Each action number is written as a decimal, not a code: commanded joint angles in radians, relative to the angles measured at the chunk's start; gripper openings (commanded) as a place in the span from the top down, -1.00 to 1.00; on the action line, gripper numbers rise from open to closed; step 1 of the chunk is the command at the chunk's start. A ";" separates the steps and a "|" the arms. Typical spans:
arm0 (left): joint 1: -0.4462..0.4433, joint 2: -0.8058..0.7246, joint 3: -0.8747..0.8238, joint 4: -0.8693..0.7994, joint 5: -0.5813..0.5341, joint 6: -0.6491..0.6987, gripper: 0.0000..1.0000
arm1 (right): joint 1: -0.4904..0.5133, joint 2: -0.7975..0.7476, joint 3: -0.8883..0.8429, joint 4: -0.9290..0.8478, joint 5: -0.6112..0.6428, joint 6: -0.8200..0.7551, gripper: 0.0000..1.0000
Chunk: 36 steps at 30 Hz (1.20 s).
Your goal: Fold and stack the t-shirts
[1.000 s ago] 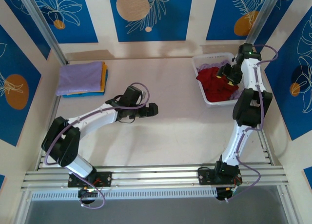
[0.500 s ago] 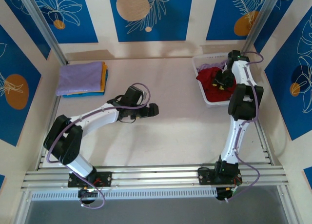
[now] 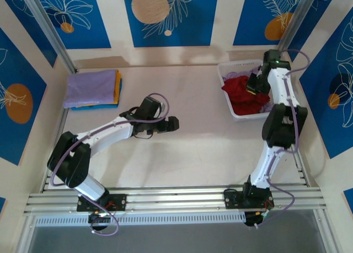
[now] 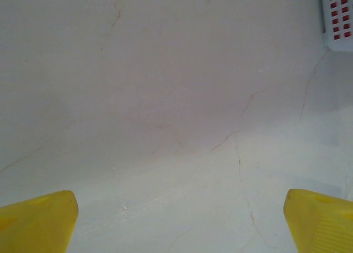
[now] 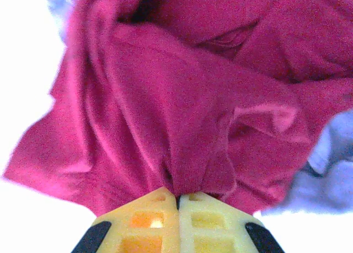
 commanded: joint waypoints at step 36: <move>0.213 -0.534 -0.198 -0.272 -0.001 0.041 -0.93 | 0.872 -0.551 0.192 0.440 0.062 -0.237 1.00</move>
